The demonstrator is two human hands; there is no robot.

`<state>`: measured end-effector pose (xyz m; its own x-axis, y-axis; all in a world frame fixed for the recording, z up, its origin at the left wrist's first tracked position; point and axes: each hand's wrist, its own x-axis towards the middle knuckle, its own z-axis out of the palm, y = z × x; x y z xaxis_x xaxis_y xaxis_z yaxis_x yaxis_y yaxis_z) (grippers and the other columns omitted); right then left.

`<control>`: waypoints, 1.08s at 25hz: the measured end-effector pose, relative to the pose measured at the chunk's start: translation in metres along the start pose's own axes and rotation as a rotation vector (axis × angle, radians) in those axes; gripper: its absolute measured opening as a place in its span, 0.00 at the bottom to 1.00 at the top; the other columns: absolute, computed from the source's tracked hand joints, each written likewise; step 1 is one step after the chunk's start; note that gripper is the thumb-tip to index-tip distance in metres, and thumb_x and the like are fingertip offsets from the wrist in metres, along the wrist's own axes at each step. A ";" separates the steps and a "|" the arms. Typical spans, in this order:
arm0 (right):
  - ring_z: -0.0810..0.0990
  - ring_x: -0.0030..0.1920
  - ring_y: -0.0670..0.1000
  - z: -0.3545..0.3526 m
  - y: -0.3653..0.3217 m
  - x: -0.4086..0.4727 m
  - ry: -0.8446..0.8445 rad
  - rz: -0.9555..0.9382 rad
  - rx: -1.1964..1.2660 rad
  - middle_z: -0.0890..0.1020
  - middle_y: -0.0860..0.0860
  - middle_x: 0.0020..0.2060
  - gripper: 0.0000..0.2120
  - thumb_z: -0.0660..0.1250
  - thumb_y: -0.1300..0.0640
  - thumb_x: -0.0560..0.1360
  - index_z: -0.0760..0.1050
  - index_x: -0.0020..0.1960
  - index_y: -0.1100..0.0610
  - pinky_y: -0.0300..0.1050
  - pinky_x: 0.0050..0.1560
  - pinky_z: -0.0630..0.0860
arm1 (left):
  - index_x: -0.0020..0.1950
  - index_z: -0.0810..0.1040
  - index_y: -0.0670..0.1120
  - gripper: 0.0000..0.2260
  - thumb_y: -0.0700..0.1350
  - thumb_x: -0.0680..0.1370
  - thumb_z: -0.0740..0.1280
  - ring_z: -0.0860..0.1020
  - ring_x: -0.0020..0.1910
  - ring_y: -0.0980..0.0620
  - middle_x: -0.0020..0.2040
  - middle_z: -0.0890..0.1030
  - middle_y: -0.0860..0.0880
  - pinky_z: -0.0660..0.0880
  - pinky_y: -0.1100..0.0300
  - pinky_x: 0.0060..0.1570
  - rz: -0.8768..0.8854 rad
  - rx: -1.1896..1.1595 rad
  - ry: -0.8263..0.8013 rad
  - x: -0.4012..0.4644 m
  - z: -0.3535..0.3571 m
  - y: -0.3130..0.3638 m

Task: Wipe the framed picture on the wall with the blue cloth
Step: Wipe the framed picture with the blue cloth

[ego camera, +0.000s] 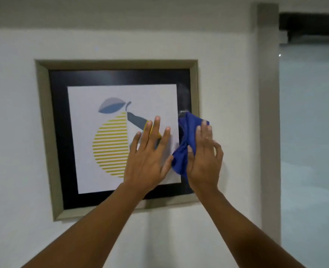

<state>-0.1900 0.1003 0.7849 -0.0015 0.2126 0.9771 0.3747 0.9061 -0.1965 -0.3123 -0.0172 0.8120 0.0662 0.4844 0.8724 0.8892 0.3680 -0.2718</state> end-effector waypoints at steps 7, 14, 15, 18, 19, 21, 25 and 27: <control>0.60 0.77 0.56 0.054 0.023 -0.060 -0.227 -0.090 -0.283 0.58 0.57 0.78 0.32 0.48 0.42 0.82 0.54 0.79 0.61 0.52 0.74 0.60 | 0.83 0.55 0.46 0.35 0.65 0.81 0.52 0.50 0.83 0.38 0.84 0.51 0.40 0.48 0.42 0.79 -0.004 0.174 -0.060 -0.018 0.035 -0.062; 0.57 0.78 0.57 0.053 0.026 -0.053 -0.270 -0.170 -0.280 0.57 0.58 0.79 0.33 0.49 0.41 0.82 0.54 0.79 0.62 0.52 0.75 0.56 | 0.83 0.54 0.48 0.40 0.70 0.78 0.54 0.50 0.83 0.39 0.84 0.52 0.41 0.51 0.39 0.79 0.013 0.192 0.061 -0.016 0.056 -0.066; 0.56 0.79 0.57 0.053 0.025 -0.035 -0.263 -0.202 -0.293 0.56 0.58 0.79 0.34 0.48 0.41 0.82 0.53 0.79 0.63 0.52 0.76 0.55 | 0.83 0.54 0.48 0.40 0.70 0.78 0.55 0.50 0.83 0.39 0.84 0.52 0.41 0.50 0.39 0.79 0.028 0.187 0.078 -0.016 0.058 -0.067; 0.53 0.79 0.56 0.048 0.016 0.069 -0.166 -0.261 -0.332 0.54 0.58 0.80 0.34 0.47 0.41 0.82 0.51 0.79 0.63 0.51 0.76 0.52 | 0.83 0.56 0.47 0.40 0.70 0.78 0.57 0.52 0.83 0.39 0.84 0.53 0.41 0.51 0.39 0.79 0.040 0.168 0.136 -0.015 0.062 -0.069; 0.53 0.79 0.56 0.045 0.009 0.107 -0.136 -0.256 -0.344 0.54 0.58 0.80 0.34 0.47 0.41 0.82 0.51 0.79 0.63 0.51 0.76 0.53 | 0.83 0.56 0.48 0.40 0.70 0.77 0.58 0.53 0.82 0.39 0.84 0.53 0.41 0.51 0.39 0.79 0.037 0.166 0.145 -0.016 0.063 -0.068; 0.53 0.79 0.55 0.040 -0.001 0.157 -0.106 -0.218 -0.362 0.54 0.58 0.80 0.34 0.47 0.41 0.82 0.51 0.80 0.63 0.50 0.76 0.54 | 0.82 0.57 0.48 0.40 0.70 0.77 0.58 0.53 0.82 0.39 0.84 0.54 0.41 0.52 0.39 0.79 0.046 0.165 0.158 -0.019 0.063 -0.067; 0.52 0.79 0.55 0.048 0.002 0.119 -0.075 -0.171 -0.313 0.54 0.57 0.80 0.34 0.47 0.41 0.82 0.51 0.80 0.62 0.50 0.77 0.51 | 0.82 0.58 0.47 0.40 0.70 0.77 0.58 0.54 0.82 0.39 0.84 0.55 0.41 0.52 0.39 0.79 0.043 0.158 0.157 -0.017 0.063 -0.068; 0.55 0.79 0.57 0.050 0.015 0.051 -0.109 -0.143 -0.295 0.55 0.57 0.79 0.34 0.45 0.40 0.82 0.52 0.79 0.62 0.50 0.77 0.51 | 0.82 0.58 0.48 0.40 0.71 0.77 0.57 0.53 0.82 0.39 0.84 0.54 0.41 0.51 0.39 0.79 0.062 0.142 0.144 -0.016 0.063 -0.067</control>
<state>-0.2313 0.1430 0.8274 -0.1663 0.1428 0.9757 0.6152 0.7883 -0.0106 -0.4016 0.0007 0.7908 0.1922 0.3949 0.8984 0.8094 0.4538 -0.3726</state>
